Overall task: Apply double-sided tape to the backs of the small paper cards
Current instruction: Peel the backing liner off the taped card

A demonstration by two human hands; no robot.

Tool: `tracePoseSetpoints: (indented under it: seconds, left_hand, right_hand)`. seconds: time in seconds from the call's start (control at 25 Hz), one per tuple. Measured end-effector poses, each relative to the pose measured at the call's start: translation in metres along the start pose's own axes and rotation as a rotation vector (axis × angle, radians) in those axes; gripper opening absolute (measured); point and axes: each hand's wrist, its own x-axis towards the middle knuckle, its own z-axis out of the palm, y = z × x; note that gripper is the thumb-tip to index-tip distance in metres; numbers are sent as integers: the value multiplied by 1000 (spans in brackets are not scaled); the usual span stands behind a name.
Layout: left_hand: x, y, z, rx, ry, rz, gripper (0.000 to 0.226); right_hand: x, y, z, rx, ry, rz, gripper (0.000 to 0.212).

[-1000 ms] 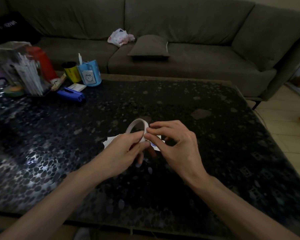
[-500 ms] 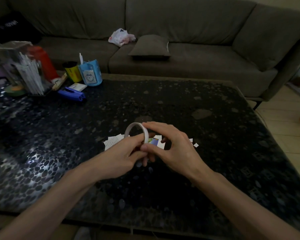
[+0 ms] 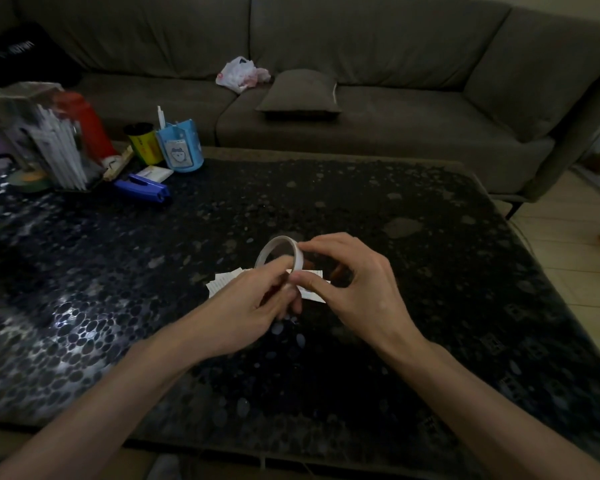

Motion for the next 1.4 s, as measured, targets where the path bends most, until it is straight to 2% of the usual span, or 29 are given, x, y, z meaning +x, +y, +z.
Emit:
tracePoseSetpoints:
  seconds: [0.12,0.24,0.44,0.6,0.72,0.76,0.92,1.0,1.12,1.2,1.4]
  left_hand:
    - [0,-2,2,-14,5,2,12]
    - [0,-2,4,-28,16,13,20]
    - [3,-6,0,8,74,-17,26]
    - [7,-4,-2,42,127,-41,27]
    - [7,-4,-2,38,136,-80,28]
    - [7,-4,-2,37,131,-82,29]
    - [5,-5,-4,92,113,-78,27]
    - [5,-6,-4,104,103,-89,30]
    - [4,-5,-3,103,102,-72,33]
    - [4,-7,-5,80,116,-87,32]
    - [7,-11,-9,90,130,-102,30]
  right_hand:
    - [0,-1,2,11,3,5,25]
    - [0,-1,3,40,-13,45,14]
    - [4,-3,1,363,-49,279,9]
    - [3,-8,4,542,26,393,11]
    - [3,-7,5,468,57,371,38]
    - [3,-7,4,390,35,326,41]
    - [-3,-8,7,100,-91,146,27]
    - [-4,-6,8,113,-54,137,20]
    - [-1,-6,7,270,-18,253,12]
    - [-2,-7,10,268,-32,289,19]
    - [-7,-12,20,184,-38,240,45]
